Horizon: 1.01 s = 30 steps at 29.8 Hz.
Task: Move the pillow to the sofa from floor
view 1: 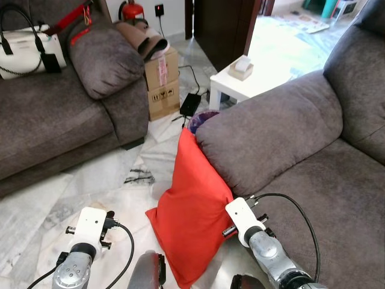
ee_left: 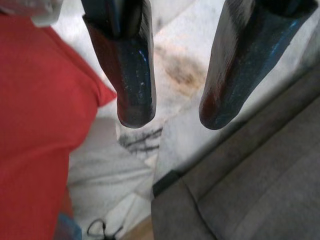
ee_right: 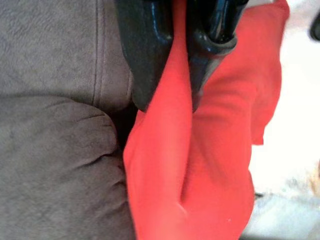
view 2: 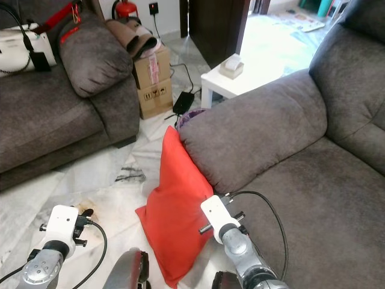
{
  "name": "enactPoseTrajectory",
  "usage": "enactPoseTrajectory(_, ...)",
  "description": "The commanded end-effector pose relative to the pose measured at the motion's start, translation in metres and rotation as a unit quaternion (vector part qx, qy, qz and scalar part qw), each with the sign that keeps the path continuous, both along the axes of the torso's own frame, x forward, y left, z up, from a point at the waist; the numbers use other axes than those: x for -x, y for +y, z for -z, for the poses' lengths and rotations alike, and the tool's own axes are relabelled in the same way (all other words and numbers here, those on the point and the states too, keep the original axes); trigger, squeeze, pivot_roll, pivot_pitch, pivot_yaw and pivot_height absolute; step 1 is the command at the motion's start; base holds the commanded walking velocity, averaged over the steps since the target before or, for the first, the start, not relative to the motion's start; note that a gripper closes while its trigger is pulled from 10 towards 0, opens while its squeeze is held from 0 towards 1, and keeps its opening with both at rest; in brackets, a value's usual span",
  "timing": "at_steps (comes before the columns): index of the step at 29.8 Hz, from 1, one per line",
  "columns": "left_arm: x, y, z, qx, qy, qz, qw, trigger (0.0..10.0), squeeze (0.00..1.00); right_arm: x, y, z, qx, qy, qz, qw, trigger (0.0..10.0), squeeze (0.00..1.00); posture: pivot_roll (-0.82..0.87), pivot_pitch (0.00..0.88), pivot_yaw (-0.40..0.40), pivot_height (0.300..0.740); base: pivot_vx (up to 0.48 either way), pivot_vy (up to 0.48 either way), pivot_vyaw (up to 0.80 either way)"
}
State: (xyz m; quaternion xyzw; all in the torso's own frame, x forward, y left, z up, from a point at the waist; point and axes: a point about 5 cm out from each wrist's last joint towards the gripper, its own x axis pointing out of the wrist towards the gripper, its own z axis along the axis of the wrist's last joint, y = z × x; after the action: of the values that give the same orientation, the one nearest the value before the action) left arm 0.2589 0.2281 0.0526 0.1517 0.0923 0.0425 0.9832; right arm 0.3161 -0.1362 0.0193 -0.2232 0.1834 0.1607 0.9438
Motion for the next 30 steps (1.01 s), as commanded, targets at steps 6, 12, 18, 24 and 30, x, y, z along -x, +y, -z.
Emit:
enactPoseTrajectory(6, -0.004, -0.002, 0.009, -0.002, 0.017, 0.006, 1.000, 10.0, 0.00, 0.006, 0.002, 0.005, -0.088, 0.017, 0.034, 0.995, 0.0, 0.00, 0.15, 0.107, 0.030, 0.622, 0.000, 0.000, 0.00)
enactPoseTrajectory(12, -0.008, -0.003, 0.011, 0.000, 0.018, 0.008, 1.000, 10.0, 0.00, 0.014, 0.012, 0.011, -0.106, 0.029, 0.002, 0.994, 0.0, 0.00, 0.13, 0.112, 0.029, 0.622, 0.000, 0.000, 0.00)
enactPoseTrajectory(18, -0.009, -0.004, 0.012, 0.003, 0.016, 0.007, 1.000, 10.0, 0.00, 0.018, 0.016, 0.014, -0.131, 0.036, 0.003, 0.991, 0.0, 0.00, 0.13, 0.114, 0.023, 0.622, 0.000, 0.000, 0.00)
enactPoseTrajectory(24, -0.010, -0.004, 0.013, 0.006, 0.014, 0.007, 1.000, 10.0, 0.00, 0.016, 0.020, 0.012, -0.146, 0.031, 0.008, 0.989, 0.0, 0.00, 0.12, 0.120, 0.027, 0.622, 0.000, 0.000, 0.00)
enactPoseTrajectory(30, -0.011, -0.005, 0.013, 0.007, 0.014, 0.010, 1.000, 10.0, 0.00, 0.014, 0.022, 0.009, -0.176, 0.031, 0.023, 0.984, 10.0, 0.00, 0.12, 0.121, 0.030, 0.622, 0.000, 0.000, 0.00)
